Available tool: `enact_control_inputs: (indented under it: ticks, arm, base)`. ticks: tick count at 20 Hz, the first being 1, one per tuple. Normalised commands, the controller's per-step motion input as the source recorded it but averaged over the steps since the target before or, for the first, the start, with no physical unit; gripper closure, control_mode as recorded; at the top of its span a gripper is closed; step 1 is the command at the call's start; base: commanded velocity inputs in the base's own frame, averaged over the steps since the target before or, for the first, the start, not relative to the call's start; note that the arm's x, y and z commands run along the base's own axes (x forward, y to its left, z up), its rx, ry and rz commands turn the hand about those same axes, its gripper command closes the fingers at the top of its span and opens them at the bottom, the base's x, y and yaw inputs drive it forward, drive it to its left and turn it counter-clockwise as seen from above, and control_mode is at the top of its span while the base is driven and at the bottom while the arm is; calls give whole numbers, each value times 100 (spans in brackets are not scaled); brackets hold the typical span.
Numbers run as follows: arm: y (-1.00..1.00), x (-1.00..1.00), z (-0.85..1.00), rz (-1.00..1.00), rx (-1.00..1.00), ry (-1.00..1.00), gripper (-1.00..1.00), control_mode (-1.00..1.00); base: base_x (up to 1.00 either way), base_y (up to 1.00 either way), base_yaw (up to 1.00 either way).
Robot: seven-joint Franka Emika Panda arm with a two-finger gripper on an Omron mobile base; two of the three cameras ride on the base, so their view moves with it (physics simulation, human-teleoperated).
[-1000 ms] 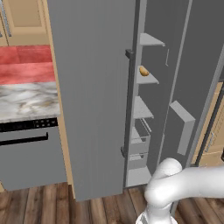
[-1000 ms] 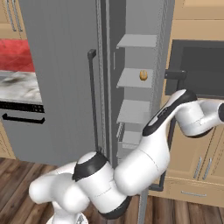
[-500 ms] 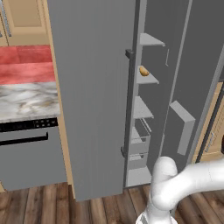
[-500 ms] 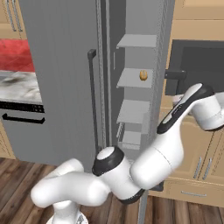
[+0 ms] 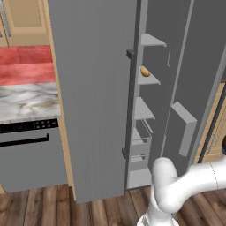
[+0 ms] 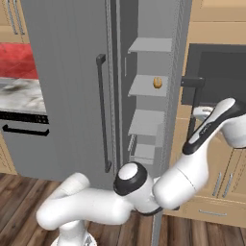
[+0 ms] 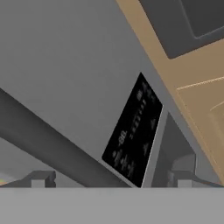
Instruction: Pick up the frozen steak from the freezer, place it on any shelf in the fridge, and close the fridge and freezer doors when done.
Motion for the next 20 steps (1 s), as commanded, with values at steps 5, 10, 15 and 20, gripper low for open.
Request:
enact_control_inputs:
  ticks: [5, 10, 15, 20]
  arm:
    - [35, 27, -22, -10, 0, -27, -100, -100]
    - [80, 0, -40, -16, 2, -24, -100, -100]
    - [100, 0, -36, -16, 6, -19, -100, -100]
    - [100, 3, -27, -16, 10, -16, -100, -100]
  base:
    - [0, 0, 0]
    - [0, 0, 0]
    - [0, 0, 0]
    - [0, 0, 0]
